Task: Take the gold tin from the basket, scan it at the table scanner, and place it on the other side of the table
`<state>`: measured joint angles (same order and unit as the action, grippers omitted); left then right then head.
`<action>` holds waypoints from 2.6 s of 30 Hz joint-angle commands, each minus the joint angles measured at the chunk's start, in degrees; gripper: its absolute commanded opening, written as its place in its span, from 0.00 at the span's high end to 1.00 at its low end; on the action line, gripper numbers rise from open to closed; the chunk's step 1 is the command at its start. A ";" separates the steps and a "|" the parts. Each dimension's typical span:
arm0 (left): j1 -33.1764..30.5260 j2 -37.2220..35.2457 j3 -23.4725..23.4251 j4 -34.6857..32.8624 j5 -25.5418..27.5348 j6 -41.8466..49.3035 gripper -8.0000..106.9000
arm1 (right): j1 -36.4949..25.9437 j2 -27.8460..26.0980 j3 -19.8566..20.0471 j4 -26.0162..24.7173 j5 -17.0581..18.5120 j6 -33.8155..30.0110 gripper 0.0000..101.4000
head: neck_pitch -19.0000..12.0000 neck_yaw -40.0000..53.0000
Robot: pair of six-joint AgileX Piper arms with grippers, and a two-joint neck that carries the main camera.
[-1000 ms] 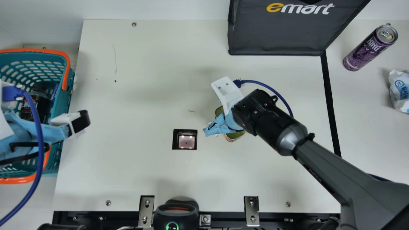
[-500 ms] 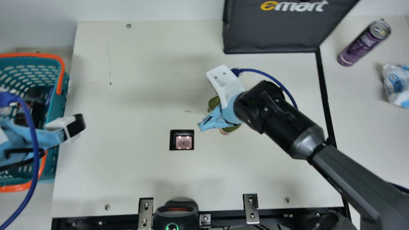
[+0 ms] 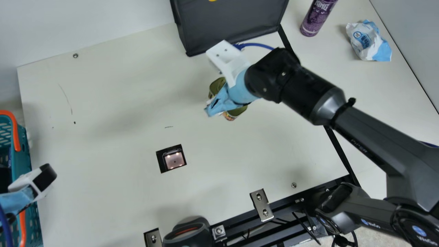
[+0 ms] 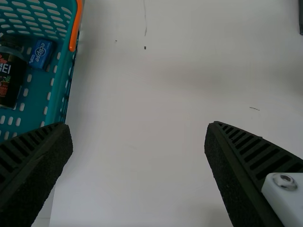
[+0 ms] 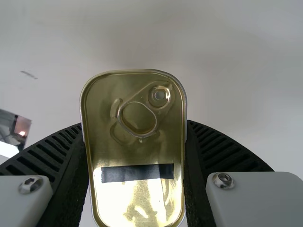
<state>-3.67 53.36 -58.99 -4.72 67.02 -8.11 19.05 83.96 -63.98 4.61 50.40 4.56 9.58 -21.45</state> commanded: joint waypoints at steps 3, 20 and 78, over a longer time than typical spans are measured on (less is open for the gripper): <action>0.00 0.00 0.00 0.00 0.00 0.00 0.15 | -8.15 -1.21 1.06 1.81 -0.01 -4.33 1.00 | -1.66 -0.13; 0.00 0.00 0.00 0.00 0.00 0.00 0.15 | -32.77 -2.34 1.79 8.25 2.30 -21.08 1.00 | -1.66 -0.13; 0.00 0.00 0.00 0.00 0.00 0.00 0.15 | -51.64 19.54 -9.97 6.72 -5.24 -34.54 1.00 | -1.66 -0.13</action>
<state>-3.67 53.36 -58.99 -4.72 67.02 -8.11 -32.54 103.45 -74.01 11.16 45.16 -29.75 9.58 -21.45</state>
